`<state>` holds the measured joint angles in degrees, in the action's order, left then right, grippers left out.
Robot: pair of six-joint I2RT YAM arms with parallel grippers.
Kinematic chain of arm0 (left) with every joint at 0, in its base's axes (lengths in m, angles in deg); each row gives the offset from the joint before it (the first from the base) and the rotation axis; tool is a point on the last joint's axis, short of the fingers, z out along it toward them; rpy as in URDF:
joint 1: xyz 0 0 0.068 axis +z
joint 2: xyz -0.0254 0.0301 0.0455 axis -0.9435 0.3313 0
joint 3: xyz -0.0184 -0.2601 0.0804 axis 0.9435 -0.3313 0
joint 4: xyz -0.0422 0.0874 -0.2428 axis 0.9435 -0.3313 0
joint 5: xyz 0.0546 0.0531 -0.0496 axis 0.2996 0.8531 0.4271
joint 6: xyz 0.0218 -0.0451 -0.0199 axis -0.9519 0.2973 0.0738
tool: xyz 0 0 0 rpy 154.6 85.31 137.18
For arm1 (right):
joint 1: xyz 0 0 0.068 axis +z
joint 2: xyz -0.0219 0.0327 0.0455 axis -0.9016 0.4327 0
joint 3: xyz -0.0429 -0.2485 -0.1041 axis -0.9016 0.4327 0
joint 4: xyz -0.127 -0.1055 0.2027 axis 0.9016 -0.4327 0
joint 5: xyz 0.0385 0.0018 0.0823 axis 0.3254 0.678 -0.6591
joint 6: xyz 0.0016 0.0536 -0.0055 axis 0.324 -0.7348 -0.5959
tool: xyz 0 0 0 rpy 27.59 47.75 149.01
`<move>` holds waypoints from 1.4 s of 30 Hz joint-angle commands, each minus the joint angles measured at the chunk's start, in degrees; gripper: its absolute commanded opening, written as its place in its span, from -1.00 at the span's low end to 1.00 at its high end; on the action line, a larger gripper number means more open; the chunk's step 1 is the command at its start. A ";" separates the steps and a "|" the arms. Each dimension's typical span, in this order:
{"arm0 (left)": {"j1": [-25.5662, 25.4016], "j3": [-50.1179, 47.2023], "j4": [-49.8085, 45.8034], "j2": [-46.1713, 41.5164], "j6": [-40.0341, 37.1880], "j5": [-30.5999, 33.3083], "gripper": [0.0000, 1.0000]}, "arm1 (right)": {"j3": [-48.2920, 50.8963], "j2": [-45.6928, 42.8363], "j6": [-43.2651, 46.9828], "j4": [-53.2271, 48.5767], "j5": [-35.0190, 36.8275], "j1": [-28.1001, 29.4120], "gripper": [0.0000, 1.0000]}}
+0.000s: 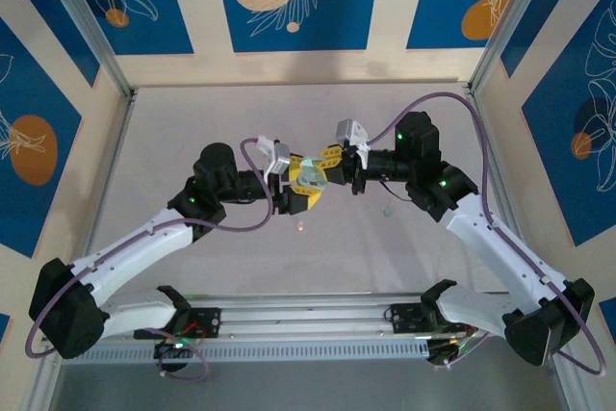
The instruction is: Insert the wireless bluetooth earbuds into the charging case
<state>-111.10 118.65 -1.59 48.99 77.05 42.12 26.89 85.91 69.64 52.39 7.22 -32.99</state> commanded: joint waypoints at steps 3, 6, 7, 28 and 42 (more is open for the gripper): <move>-0.60 1.79 0.00 -0.27 -0.91 -0.21 0.23 | 0.05 -1.07 0.32 0.43 -0.74 0.26 -0.85; -0.56 2.07 -1.11 -0.35 -1.73 -0.48 0.10 | 0.10 -1.14 0.23 0.35 -0.82 0.18 -0.84; -0.60 2.07 -1.21 -0.36 -1.90 -0.55 0.09 | 0.13 -1.15 0.12 0.35 -0.83 0.13 -0.84; -0.60 1.46 -0.07 -0.77 -2.08 1.01 -0.20 | -0.03 -1.23 -1.99 -0.10 0.61 0.00 -0.44; -0.60 0.23 1.69 -0.71 -1.17 2.10 -0.26 | -0.73 -4.84 -12.39 -0.13 6.28 -0.78 0.09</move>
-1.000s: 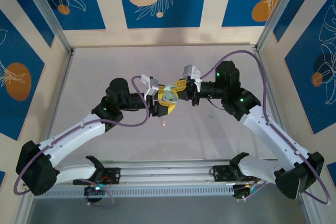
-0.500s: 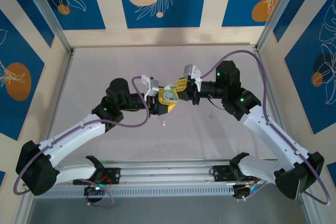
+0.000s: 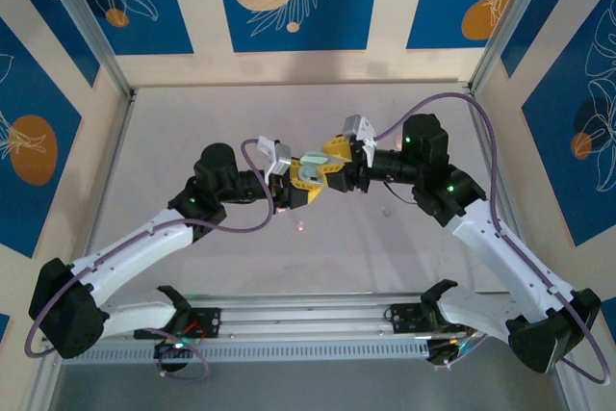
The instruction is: Insert the wireless bluetooth earbuds into the charging case
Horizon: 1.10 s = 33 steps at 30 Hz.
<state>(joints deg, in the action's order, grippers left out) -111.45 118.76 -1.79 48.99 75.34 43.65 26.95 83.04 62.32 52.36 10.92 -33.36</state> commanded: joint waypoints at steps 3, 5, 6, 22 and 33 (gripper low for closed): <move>-0.24 -0.46 2.17 -1.06 0.45 1.79 -0.26 | -3.68 -3.40 -14.23 -3.59 7.89 -1.73 0.17; -0.25 -1.47 3.53 -1.15 0.71 3.47 -0.26 | -5.05 -4.51 -20.63 -7.74 12.78 -3.57 0.33; -0.23 -1.87 4.32 -1.18 0.91 4.12 -0.27 | -5.11 -4.95 -22.96 -9.62 14.91 -4.86 0.36; -0.20 -4.71 8.03 -2.51 2.04 7.21 -0.28 | 12.82 10.66 -40.34 -28.50 14.25 -31.62 -0.02; -0.24 -5.47 7.56 -3.44 1.94 7.92 -0.28 | 9.21 28.86 -37.61 -23.98 17.13 -31.11 -0.02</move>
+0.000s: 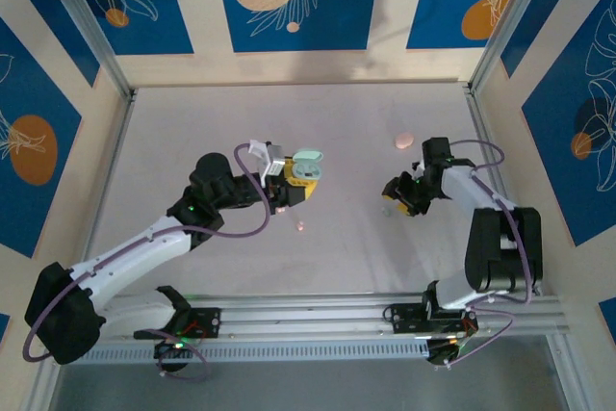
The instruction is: Insert the wireless bluetooth earbuds into the charging case
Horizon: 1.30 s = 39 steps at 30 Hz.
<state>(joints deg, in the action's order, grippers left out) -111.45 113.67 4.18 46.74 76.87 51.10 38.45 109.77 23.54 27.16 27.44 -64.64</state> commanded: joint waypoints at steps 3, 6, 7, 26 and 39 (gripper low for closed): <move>-0.23 0.06 1.02 -1.23 0.32 0.34 -0.28 | -4.34 5.37 2.17 1.50 1.17 1.08 -0.02; -0.25 -0.15 0.94 -1.51 0.28 0.88 -0.28 | -6.15 7.95 2.94 0.83 2.23 2.50 -0.01; -0.24 -0.23 0.93 -1.54 0.28 1.10 -0.28 | -6.67 8.88 3.08 0.49 2.68 2.88 -0.01; -0.25 1.16 -1.09 -1.01 -0.47 1.33 -0.27 | -9.54 12.81 5.03 -6.08 9.50 7.50 -0.01; -0.18 1.25 -1.97 -1.21 -0.42 1.48 -0.26 | -13.56 15.89 11.84 -7.13 4.58 12.86 -0.06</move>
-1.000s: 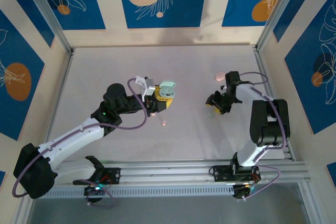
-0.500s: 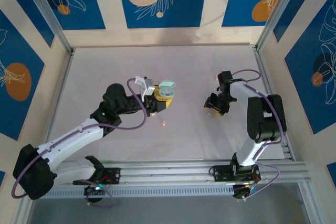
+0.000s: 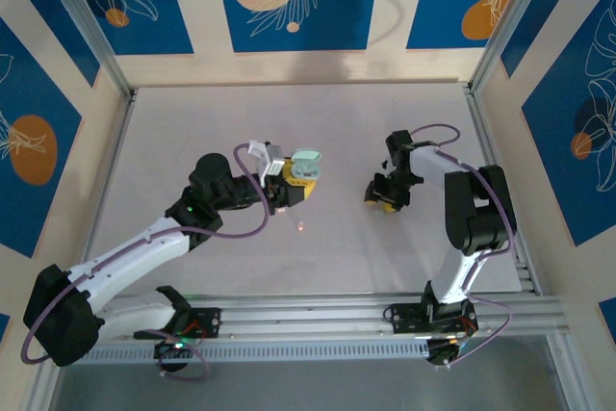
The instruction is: Insert the wireless bluetooth earbuds into the charging case
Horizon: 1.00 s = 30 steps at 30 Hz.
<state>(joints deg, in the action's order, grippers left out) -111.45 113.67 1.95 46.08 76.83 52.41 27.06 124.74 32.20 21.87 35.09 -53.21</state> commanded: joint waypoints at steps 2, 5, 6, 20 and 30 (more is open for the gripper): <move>-0.18 1.34 0.25 -0.53 -0.33 -0.01 -0.26 | -2.91 1.38 4.79 -2.29 -4.00 2.85 -0.06; -0.25 1.34 -0.05 -0.62 -0.42 -0.05 -0.26 | -4.60 2.65 6.30 -3.84 -7.34 4.28 -0.13; -0.25 1.34 -0.24 -0.71 -0.53 -0.01 -0.26 | -5.21 2.80 6.36 -4.67 -7.45 4.69 -0.14; -0.25 0.33 -0.33 -1.35 -1.58 0.61 -0.26 | 8.52 -14.76 -16.41 4.01 -5.56 0.81 0.08; -0.25 0.20 -0.40 -1.74 -1.35 0.88 -0.26 | 9.80 -10.50 -17.17 5.53 -4.25 1.14 0.14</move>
<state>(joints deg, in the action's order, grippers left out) -111.45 113.67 0.92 45.32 76.35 52.85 36.53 113.23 16.44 26.94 31.44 -52.38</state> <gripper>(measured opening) 0.372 0.571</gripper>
